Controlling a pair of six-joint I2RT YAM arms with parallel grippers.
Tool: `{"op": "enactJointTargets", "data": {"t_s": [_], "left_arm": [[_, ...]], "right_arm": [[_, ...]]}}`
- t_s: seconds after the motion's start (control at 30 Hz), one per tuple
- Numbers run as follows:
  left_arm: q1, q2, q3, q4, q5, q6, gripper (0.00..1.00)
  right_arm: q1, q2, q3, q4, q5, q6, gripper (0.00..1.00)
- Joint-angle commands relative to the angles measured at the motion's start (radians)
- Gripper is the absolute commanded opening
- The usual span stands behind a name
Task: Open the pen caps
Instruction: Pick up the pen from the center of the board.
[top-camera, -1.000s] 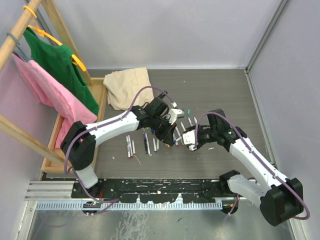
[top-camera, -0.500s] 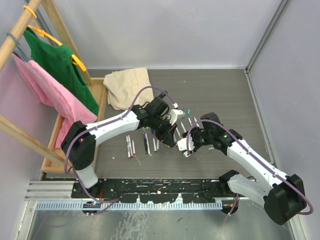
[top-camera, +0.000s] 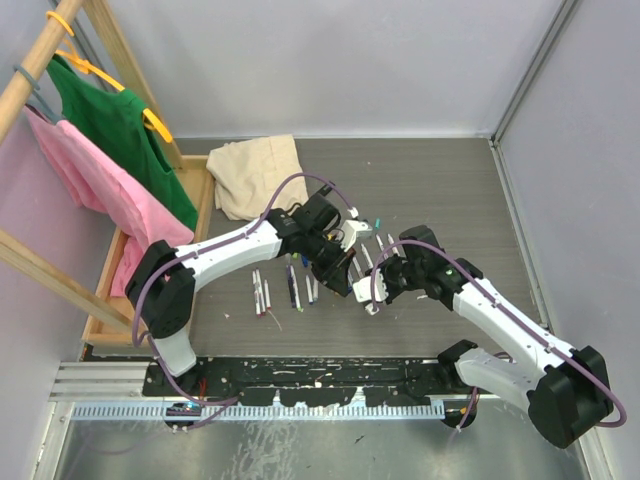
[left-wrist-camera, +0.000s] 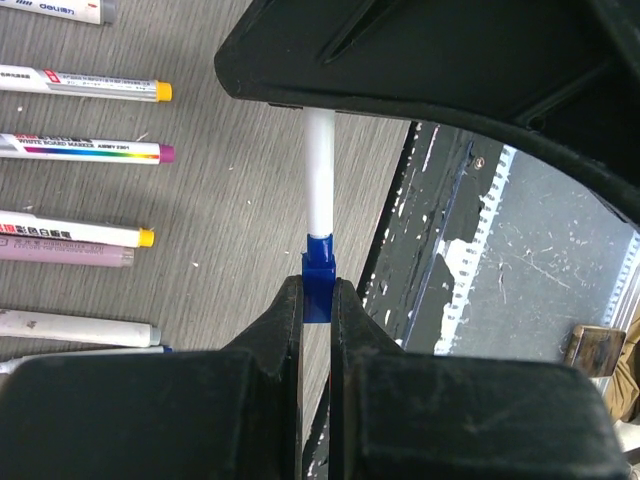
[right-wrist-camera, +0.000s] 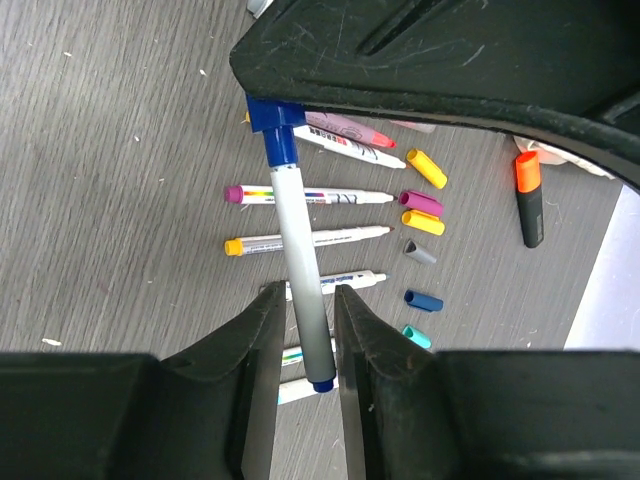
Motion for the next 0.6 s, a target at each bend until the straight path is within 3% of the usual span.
{"op": "enactJointTargets", "data": {"t_s": [0.0,0.13,0.57], "left_arm": [[-0.006,-0.007,0.039,-0.01,0.041,0.017,0.0],[-0.007,-0.009,0.038,-0.013,0.047,0.022,0.0],[-0.006,-0.007,0.047,-0.036,0.048,0.037,0.0]], "right_arm": [[0.009,0.004,0.007,0.023,-0.004,-0.015,0.32],[0.012,0.005,0.009,0.022,0.0,-0.017,0.3],[0.012,-0.004,0.019,-0.002,-0.018,-0.028,0.09]]}}
